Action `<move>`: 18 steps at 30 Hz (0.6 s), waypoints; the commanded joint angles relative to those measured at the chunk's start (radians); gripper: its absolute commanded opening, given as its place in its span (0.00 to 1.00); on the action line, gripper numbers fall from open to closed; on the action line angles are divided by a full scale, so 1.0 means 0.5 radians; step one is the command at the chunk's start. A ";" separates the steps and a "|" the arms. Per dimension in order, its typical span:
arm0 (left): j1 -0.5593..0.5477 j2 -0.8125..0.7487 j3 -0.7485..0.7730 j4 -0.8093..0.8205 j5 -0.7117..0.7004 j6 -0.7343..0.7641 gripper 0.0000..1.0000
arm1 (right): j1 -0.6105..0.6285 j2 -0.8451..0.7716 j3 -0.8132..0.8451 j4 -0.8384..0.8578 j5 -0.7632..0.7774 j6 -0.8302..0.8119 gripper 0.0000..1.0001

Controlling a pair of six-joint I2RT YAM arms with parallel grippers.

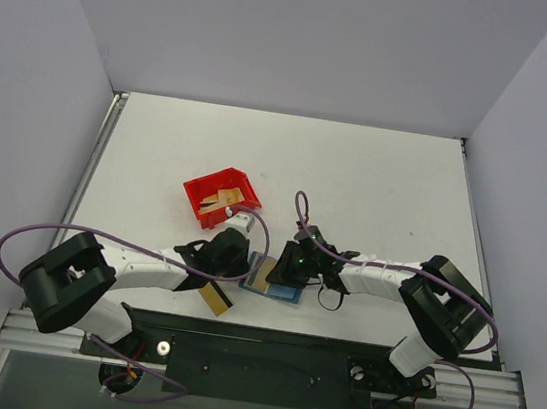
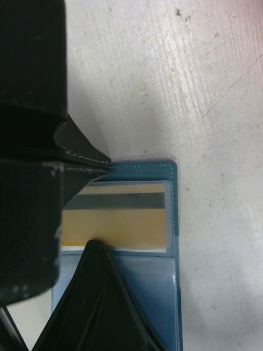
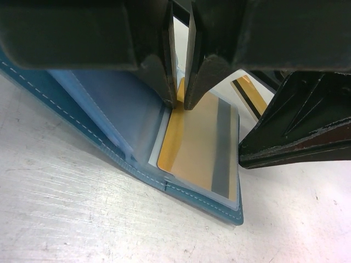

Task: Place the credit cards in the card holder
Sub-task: Pick up the credit card from the center of the board.

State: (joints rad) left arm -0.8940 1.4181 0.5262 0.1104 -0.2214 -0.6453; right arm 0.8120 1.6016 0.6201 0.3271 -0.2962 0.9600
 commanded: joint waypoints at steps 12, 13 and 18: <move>-0.013 0.002 -0.034 0.043 0.108 -0.065 0.00 | 0.008 -0.114 0.018 -0.353 0.285 -0.257 0.17; -0.016 -0.008 -0.043 0.043 0.118 -0.075 0.00 | -0.004 -0.141 0.021 -0.393 0.298 -0.284 0.19; -0.068 -0.102 -0.123 0.022 0.136 -0.167 0.00 | -0.065 -0.243 0.015 -0.473 0.325 -0.349 0.25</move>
State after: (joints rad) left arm -0.9066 1.4105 0.5030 0.1364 -0.1772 -0.6842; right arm 0.8074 1.5295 0.6212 0.2287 -0.2131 0.8543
